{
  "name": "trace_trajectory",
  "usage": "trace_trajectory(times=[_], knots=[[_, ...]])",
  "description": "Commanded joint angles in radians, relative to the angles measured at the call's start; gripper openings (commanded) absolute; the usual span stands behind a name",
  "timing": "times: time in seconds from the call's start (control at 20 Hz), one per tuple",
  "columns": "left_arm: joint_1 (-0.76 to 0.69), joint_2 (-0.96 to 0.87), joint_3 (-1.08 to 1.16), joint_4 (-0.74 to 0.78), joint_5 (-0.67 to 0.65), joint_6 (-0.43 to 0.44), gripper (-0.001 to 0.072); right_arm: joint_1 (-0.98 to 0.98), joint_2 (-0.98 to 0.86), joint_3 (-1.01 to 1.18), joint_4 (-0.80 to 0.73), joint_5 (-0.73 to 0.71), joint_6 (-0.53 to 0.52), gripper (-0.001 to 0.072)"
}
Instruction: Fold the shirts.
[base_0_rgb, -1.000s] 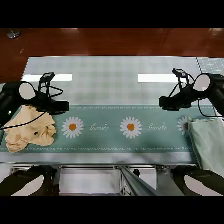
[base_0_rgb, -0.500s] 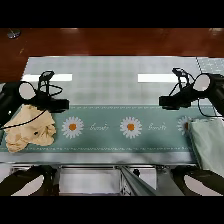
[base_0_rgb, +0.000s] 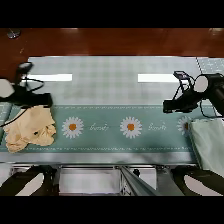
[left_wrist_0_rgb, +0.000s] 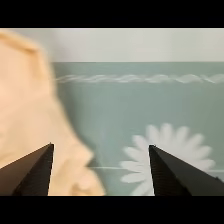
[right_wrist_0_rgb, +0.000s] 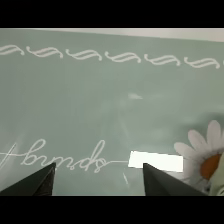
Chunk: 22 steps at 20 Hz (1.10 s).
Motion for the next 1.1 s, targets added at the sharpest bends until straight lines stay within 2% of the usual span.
trace_trajectory(times=[0.0,0.1,0.2,0.4,0.5,0.65,0.8,0.85,0.9,0.95,1.05], knots=[[0.251,0.160,-0.097,0.058,0.045,-0.061,0.0701,0.000,0.000,-0.001,0.000,0.037,-0.009,0.0630],[0.417,0.196,-0.188,0.056,0.080,-0.074,0.0700,0.000,0.000,-0.001,0.056,-0.006,-0.021,0.0630],[0.530,0.180,-0.225,-0.014,0.119,-0.082,0.0700,0.000,0.000,-0.001,0.126,-0.042,-0.035,0.0630],[0.518,0.090,-0.245,-0.041,0.175,-0.068,0.0700,0.000,0.000,-0.001,0.174,-0.083,-0.039,0.0630],[0.500,0.007,-0.245,-0.041,0.142,-0.015,0.0700,0.000,0.000,-0.001,0.174,-0.080,-0.040,0.0629],[0.488,-0.106,-0.245,-0.056,0.076,-0.015,0.0700,0.000,0.000,-0.001,0.175,-0.082,-0.040,0.0623],[0.489,-0.136,-0.243,-0.110,0.061,-0.003,0.0684,0.000,0.000,-0.001,0.176,-0.086,-0.041,0.0623],[0.489,-0.136,-0.236,-0.151,0.050,0.031,0.0419,0.000,0.000,0.000,0.176,-0.092,-0.041,0.0623],[0.489,-0.135,-0.225,-0.216,0.028,0.114,0.0044,0.000,0.000,0.000,0.178,-0.097,-0.041,0.0623],[0.489,-0.131,-0.208,-0.297,0.012,0.176,0.0028,0.000,0.000,0.000,0.184,-0.096,-0.041,0.0622],[0.489,-0.097,-0.153,-0.481,-0.003,0.235,0.0027,0.000,0.007,0.000,0.200,-0.090,-0.042,0.0623]])
